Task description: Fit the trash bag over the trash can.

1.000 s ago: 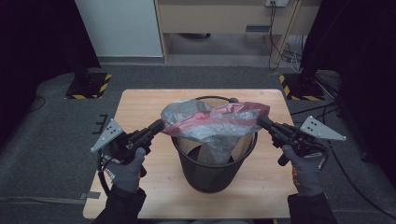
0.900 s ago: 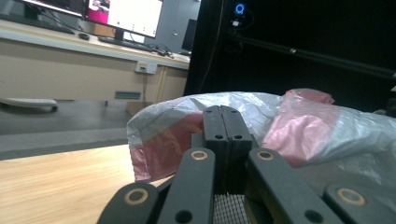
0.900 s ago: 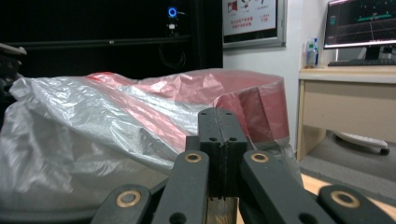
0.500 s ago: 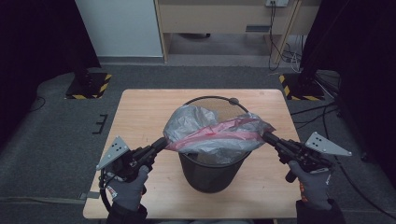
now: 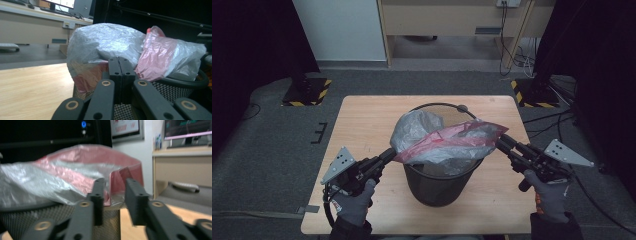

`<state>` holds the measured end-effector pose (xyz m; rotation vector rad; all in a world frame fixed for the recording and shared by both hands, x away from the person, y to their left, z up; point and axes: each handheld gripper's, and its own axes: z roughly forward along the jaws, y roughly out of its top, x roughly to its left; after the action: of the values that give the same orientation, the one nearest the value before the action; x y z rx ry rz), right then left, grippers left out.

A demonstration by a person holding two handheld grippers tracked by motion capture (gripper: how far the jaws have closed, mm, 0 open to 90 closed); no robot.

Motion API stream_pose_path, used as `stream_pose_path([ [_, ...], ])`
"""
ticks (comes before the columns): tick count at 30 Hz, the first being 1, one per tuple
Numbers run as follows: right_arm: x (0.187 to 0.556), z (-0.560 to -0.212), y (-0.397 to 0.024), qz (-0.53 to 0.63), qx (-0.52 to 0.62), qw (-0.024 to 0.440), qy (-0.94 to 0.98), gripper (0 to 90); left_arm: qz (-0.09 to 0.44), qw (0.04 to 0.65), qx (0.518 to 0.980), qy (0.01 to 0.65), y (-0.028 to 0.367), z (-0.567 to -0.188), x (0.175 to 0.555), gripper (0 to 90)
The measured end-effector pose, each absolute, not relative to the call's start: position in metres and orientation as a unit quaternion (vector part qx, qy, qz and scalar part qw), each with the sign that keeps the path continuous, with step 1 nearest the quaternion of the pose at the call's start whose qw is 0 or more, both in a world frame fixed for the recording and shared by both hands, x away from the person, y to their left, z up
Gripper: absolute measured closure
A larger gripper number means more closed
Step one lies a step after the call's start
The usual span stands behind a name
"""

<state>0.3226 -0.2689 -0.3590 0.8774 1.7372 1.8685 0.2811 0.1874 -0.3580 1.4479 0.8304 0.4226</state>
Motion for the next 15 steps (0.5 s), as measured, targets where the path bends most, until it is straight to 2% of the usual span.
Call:
stream_pose_path([
  [2, 0.323, -0.351, -0.272, 0.685, 0.321, 0.222, 0.616, 55.5, 0.190, 0.649, 0.640, 0.365, 0.186, -0.357, 0.280, 89.6],
  [10, 0.341, -0.320, -0.271, 0.694, 0.300, 0.238, 0.609, 43.0, 0.195, 0.646, 0.644, 0.361, 0.185, -0.355, 0.280, 89.4],
  [15, 0.361, -0.313, -0.256, 0.679, 0.286, 0.235, 0.634, 39.9, 0.192, 0.646, 0.645, 0.359, 0.186, -0.355, 0.281, 89.3],
])
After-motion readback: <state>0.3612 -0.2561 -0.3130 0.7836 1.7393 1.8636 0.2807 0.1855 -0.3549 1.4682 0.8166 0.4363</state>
